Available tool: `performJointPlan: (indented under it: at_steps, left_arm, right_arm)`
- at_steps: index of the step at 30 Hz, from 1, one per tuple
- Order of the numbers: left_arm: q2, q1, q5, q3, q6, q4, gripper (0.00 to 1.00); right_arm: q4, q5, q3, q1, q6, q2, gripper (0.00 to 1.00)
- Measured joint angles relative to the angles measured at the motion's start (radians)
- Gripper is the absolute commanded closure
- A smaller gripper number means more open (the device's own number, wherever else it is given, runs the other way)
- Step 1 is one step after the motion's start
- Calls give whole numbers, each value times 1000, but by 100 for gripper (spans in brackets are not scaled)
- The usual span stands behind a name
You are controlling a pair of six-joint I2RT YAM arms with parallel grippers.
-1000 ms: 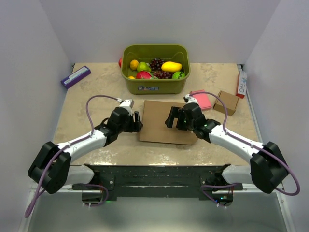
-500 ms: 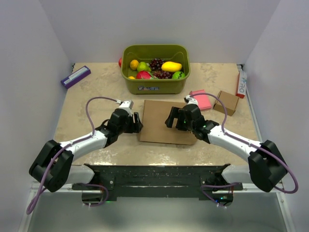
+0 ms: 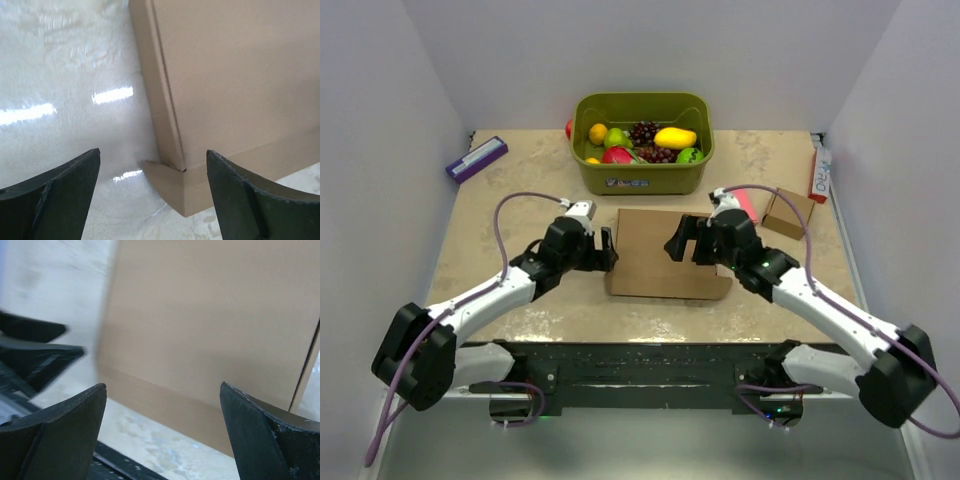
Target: Fold the paper box
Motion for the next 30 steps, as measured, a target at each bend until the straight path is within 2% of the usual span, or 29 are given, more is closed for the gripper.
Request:
performJointPlan:
  at_steps: [5,8,11,14,18,26,30]
  left_arm:
    - [-39,33,48,147,71,-91,1]
    - [-47,68,98,232,124,-101,1]
    - [-28,119,147,294,179,-101,2]
    - [12,178,183,322,215,-96,2]
    - [3,206,213,264,231,-67,2]
    - [-19,206,284,213,227,-62,2]
    - [-24,206,298,213,227,-55,3]
  right_arm:
    - [-71,-19,181,0,-82,-160,1]
    - [-72,-29,273,-14,-145,-160,1]
    - [-32,-119,271,-100,-187,-119,1]
    - [20,-183,240,-207,-194,-31,1]
    - [65,-217,132,-303,-193,49,1]
    - [163,-230,-133,-410,-199,-28,1]
    - [184,-232,-161,-424,-218,-35,1]
